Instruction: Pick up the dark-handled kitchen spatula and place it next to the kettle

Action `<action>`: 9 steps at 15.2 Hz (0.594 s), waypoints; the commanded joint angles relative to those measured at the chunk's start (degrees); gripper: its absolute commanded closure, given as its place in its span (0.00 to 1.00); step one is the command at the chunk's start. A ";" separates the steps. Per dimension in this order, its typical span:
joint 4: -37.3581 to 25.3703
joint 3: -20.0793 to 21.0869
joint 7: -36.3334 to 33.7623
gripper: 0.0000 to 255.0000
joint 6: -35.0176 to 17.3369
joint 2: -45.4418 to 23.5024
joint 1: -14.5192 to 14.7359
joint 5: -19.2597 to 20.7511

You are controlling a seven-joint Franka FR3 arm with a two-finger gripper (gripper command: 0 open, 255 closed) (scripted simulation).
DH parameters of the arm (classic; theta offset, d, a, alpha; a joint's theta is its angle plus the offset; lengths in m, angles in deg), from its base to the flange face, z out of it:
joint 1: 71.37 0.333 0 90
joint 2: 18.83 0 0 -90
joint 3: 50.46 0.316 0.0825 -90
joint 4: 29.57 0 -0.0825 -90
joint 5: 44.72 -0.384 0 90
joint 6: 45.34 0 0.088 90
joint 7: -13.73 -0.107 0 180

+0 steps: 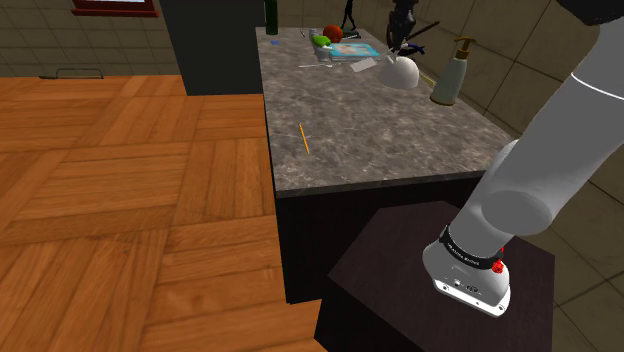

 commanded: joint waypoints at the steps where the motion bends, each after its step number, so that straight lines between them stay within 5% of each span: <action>1: -2.43 -1.98 3.79 1.00 -0.11 -2.68 -1.53 -1.36; 9: -17.44 -7.38 18.28 1.00 2.62 -17.31 -10.97 -10.72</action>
